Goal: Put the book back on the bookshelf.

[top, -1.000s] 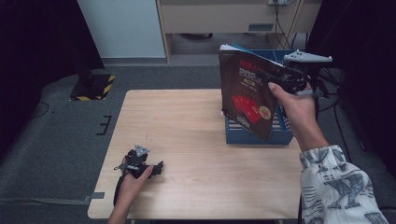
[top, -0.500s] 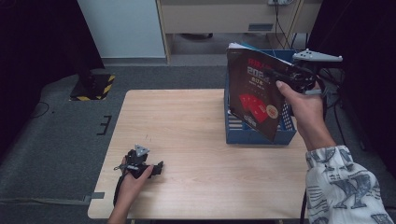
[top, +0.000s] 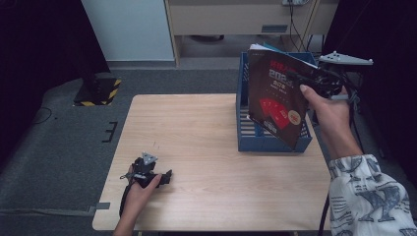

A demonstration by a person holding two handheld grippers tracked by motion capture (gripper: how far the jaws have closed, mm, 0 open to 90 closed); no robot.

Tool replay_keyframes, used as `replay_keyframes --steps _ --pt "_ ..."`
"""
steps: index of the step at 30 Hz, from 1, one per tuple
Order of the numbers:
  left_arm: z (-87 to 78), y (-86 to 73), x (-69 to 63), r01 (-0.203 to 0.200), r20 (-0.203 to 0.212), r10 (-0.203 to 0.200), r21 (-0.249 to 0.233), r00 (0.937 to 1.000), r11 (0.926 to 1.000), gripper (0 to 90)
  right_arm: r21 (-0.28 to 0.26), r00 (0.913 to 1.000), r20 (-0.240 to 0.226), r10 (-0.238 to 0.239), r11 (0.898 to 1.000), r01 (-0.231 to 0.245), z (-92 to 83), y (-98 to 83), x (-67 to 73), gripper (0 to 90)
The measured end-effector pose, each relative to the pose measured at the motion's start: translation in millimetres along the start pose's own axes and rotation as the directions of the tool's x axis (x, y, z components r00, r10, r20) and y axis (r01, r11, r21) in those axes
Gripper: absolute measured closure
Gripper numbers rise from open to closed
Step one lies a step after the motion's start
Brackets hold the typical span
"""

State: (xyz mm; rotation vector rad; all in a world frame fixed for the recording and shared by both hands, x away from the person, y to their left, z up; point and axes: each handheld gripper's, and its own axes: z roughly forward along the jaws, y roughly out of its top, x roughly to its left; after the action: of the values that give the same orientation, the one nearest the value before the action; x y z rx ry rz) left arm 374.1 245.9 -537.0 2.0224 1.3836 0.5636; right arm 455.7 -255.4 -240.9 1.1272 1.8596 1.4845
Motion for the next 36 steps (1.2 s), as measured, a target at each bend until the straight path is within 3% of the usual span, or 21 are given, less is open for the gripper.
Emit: replay_keyframes --steps 11,36 --pt "0.0 0.0 -0.2 0.001 -0.001 -0.001 -0.001 1.0000 1.0000 0.0 -0.012 0.9992 0.040 0.006 1.000 -0.006 -15.7 0.3 -14.6 87.1" --pt "0.1 -0.2 -0.4 0.001 -0.001 -0.001 -0.003 1.0000 1.0000 0.0 -0.020 0.9907 0.135 0.017 1.000 -0.014 -29.6 -1.0 -31.6 87.1"
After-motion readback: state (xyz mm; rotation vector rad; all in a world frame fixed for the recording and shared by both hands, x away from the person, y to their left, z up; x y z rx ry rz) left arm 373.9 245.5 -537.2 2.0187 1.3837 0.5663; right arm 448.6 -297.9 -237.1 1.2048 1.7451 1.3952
